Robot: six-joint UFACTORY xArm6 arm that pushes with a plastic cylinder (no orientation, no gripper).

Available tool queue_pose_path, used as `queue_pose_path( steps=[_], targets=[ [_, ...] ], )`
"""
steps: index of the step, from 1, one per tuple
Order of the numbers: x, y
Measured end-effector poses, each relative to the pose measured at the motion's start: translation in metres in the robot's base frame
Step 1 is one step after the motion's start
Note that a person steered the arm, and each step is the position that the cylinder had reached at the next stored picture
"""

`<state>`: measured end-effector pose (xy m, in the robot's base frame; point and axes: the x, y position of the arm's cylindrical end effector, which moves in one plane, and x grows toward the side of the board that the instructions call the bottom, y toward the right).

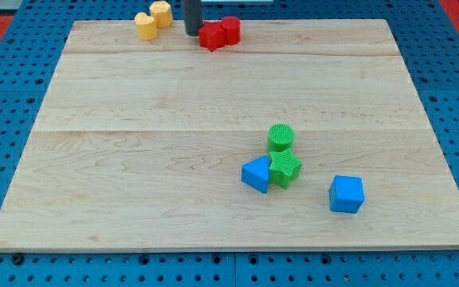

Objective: Move green star into the green circle

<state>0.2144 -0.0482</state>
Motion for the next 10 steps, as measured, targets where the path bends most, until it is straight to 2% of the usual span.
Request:
queue_pose_path(
  steps=[1,2,3,4,5,6,7,8,10],
  targets=[
    [-0.001,0.035],
    [0.008,-0.004],
    [0.062,-0.084],
    [0.183,-0.104],
    [0.301,-0.094],
    [0.366,-0.031],
    [0.375,0.056],
    [0.363,0.112],
    [0.271,0.098]
  ],
)
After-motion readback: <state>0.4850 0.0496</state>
